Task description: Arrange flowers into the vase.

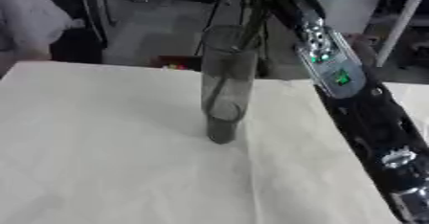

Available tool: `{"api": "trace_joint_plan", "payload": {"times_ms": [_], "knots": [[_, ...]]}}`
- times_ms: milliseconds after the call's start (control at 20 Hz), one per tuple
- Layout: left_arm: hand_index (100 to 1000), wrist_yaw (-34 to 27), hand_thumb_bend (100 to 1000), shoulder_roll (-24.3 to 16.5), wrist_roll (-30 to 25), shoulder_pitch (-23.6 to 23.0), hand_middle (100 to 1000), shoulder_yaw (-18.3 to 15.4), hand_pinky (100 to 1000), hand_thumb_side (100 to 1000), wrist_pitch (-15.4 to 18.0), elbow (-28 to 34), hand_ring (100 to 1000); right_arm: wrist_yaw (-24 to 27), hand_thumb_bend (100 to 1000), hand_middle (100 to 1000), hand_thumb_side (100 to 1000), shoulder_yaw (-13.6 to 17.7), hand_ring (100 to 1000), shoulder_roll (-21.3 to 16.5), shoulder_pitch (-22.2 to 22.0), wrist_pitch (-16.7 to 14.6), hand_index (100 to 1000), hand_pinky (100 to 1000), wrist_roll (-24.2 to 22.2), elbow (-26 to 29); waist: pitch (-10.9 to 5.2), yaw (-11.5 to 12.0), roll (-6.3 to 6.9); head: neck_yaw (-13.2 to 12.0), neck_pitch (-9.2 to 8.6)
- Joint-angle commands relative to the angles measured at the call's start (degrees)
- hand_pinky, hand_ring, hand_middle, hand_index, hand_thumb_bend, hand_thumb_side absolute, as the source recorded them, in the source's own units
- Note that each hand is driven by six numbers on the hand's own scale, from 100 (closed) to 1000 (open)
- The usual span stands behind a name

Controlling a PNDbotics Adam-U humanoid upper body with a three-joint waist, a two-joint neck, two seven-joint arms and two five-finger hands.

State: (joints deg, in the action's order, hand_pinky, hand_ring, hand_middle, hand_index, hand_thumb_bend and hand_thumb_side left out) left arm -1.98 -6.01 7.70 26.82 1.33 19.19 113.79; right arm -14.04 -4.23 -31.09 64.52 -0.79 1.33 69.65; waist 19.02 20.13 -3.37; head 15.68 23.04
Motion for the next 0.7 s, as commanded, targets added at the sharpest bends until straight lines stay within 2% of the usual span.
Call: {"api": "trace_joint_plan", "payload": {"times_ms": [50,250,400,500,700], "knots": [[819,0.03,100,-0.42,-0.05,0.56,750,-0.27,452,1000,-0.11,0.81,603,-2.91,237,438,920,0.57,1000,-2.02,1.27,0.38,387,763,-0.92,1.62,-1.44,0.05,0.28,-0.17,-0.82],[818,0.04,100,-0.43,-0.03,0.52,750,-0.27,452,1000,-0.17,0.81,603,-5.62,240,458,945,0.53,1000,-2.31,1.33,0.61,406,778,-2.58,1.84,-1.48,-0.01,0.25,-0.24,-0.82],[818,0.06,100,-0.46,-0.04,0.46,750,-0.27,452,1000,-0.2,0.81,603,-6.91,281,492,994,0.58,1000,-2.71,1.19,0.69,449,808,-4.11,2.0,-1.56,-0.04,0.23,-0.37,-0.79],[818,0.05,100,-0.5,-0.01,0.43,750,-0.29,452,1000,-0.23,0.81,603,-7.94,306,528,1000,0.52,1000,-3.13,1.08,0.53,501,830,-5.58,2.18,-1.64,-0.12,0.24,-0.46,-0.8],[818,0.03,100,-0.55,-0.03,0.38,750,-0.27,452,1000,-0.28,0.81,603,-9.51,317,566,1000,0.77,1000,-3.64,1.03,0.0,544,849,-8.92,2.7,-1.77,-0.33,0.28,-0.57,-0.8]]}}
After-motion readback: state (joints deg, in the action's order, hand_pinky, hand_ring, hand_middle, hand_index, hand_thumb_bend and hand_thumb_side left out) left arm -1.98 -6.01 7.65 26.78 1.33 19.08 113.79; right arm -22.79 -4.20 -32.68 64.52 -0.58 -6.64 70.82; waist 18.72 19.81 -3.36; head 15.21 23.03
